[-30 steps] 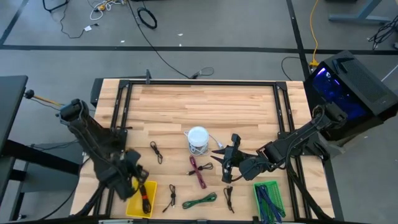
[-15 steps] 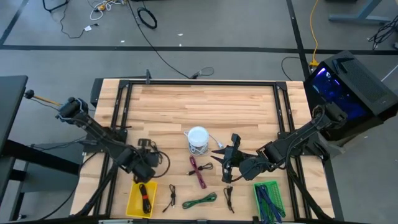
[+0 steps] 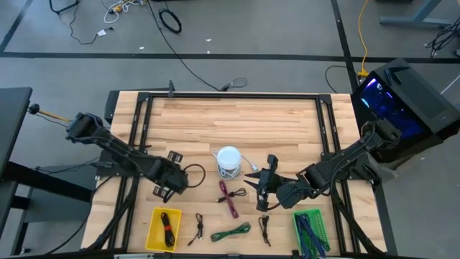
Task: Pick & Place USB Port
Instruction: Put the top left black charger cable into the yellow bin
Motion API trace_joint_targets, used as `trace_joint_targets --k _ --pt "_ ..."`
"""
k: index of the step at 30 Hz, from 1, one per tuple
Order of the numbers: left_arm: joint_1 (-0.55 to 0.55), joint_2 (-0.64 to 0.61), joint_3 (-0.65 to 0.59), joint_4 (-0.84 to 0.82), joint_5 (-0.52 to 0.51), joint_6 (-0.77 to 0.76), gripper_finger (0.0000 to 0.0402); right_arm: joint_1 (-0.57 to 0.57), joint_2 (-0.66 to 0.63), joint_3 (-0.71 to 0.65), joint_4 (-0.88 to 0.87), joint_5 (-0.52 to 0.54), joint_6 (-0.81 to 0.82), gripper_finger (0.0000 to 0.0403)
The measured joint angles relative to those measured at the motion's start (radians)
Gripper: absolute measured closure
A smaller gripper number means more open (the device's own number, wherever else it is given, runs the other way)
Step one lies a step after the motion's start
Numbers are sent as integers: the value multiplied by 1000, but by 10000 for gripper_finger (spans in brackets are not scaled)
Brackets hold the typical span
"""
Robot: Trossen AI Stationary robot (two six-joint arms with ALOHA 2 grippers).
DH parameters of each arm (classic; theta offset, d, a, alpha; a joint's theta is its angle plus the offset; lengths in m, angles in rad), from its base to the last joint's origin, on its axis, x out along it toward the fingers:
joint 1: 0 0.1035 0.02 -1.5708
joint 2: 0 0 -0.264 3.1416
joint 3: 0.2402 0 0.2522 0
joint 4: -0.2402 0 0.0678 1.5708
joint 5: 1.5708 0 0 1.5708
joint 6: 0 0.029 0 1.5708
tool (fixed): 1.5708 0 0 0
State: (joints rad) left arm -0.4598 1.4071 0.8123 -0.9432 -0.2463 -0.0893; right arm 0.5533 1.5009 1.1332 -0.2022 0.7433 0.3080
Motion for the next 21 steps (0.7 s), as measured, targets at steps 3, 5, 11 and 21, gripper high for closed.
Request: trace_joint_targets --k 3,5,11,21 --pt "17 0 -56 69 -1 28 259 0 0 0 0 0 0 321" --pt "21 0 -84 115 0 64 259 0 0 0 0 0 0 321" --pt "42 10 -100 188 -40 157 260 0 0 0 0 0 0 321" --pt "104 81 -101 233 -15 209 259 0 0 0 2 0 0 321"
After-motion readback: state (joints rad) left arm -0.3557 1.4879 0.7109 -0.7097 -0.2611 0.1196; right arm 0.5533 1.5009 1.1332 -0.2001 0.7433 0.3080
